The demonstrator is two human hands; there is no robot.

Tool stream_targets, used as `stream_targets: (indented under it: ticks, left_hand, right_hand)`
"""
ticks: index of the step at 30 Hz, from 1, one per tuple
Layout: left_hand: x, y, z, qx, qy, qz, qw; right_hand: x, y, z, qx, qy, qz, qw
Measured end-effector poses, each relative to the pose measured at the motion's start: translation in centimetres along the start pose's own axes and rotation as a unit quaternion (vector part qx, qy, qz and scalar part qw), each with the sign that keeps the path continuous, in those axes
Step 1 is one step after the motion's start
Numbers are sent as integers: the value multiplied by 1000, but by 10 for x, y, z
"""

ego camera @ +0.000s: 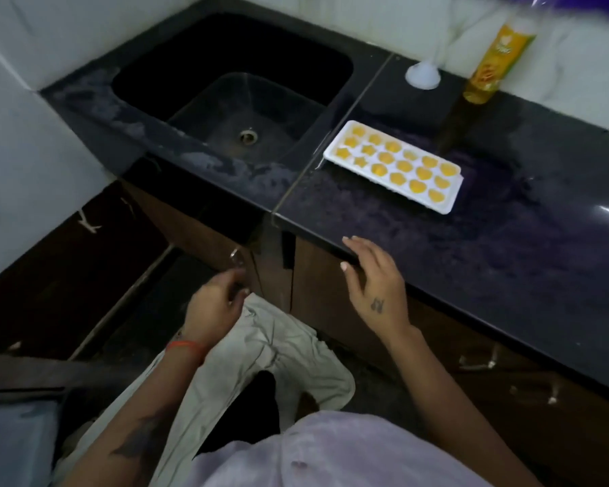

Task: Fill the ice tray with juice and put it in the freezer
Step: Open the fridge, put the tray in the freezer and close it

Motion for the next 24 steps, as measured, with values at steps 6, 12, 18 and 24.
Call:
stream_targets:
  ticks: [6, 12, 18, 24]
  left_hand:
    - [62, 84, -71, -46, 175, 103, 978]
    - [145, 130, -70, -47, 124, 149, 980]
    - [227, 151, -40, -66, -15, 108, 992]
    - [260, 148, -2, -335, -211, -15, 918]
  right_hand:
    - [26, 39, -68, 34, 137, 61, 988]
    - [27, 107, -98, 45, 213, 242, 946]
    - [33, 163, -80, 214, 125, 411, 877]
    - [44, 178, -60, 385, 143, 427, 806]
Point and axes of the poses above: each hand's wrist, its own x-axis towards the middle knuckle, its own z-axis out of the palm, y = z × x, the point moved 7 cm from there along x, towards the middle knuckle, and after that the axes turned 12 degrees about -y, right-handed, at the moved point
